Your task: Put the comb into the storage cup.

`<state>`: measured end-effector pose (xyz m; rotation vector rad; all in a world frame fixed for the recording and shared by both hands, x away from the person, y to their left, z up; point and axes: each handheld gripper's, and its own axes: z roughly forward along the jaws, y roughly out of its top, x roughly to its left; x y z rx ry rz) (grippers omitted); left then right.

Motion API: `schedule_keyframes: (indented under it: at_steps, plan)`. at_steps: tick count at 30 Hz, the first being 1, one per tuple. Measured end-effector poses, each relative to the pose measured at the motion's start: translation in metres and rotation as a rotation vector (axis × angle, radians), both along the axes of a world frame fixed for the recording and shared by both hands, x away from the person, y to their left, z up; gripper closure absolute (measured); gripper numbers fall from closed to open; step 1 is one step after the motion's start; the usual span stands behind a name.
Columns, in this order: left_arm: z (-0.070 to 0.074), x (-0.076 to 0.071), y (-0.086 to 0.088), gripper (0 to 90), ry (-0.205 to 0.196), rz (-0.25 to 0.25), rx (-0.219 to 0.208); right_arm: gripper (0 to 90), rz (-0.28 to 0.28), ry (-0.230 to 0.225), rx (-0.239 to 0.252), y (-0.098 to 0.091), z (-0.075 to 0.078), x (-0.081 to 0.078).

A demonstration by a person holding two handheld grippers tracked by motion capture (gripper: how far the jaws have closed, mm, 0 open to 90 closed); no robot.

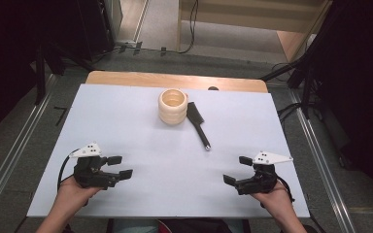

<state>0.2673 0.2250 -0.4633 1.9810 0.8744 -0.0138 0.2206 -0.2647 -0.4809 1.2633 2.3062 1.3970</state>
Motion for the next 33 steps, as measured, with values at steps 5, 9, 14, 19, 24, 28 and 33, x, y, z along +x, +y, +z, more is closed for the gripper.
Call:
schedule_keyframes:
  at_steps: [5, 9, 14, 19, 24, 28, 33]
  plan:
    - [0.0008, 0.0001, 0.0000, 24.6, -0.003, 0.000, 0.005, 0.0, 0.009, -0.002, 0.002, 0.0009, -0.0003, -0.0002]
    - [0.0011, 0.0001, 0.0001, 24.7, 0.000, -0.001, 0.003, 0.0, 0.011, -0.020, 0.006, 0.0009, 0.0004, -0.0001]
    - [0.0013, 0.0001, 0.0004, 24.8, 0.003, 0.002, 0.003, 0.0, 0.012, -0.025, 0.008, 0.0013, 0.0007, -0.0002]
    - [0.0016, 0.0000, 0.0007, 25.3, 0.003, 0.001, 0.007, 0.0, 0.013, -0.022, 0.005, 0.0014, 0.0005, -0.0002]
    - [0.0012, 0.0002, 0.0003, 25.4, 0.007, -0.004, 0.011, 0.0, 0.007, -0.014, -0.010, 0.0012, -0.0004, 0.0002]
    - [0.0006, 0.0004, 0.0001, 25.4, 0.013, -0.003, 0.015, 0.0, 0.005, -0.009, -0.017, 0.0011, -0.0006, 0.0004]
    - [-0.0002, 0.0007, -0.0005, 25.3, 0.021, -0.002, 0.022, 0.0, 0.008, 0.002, -0.027, 0.0020, -0.0018, 0.0007]
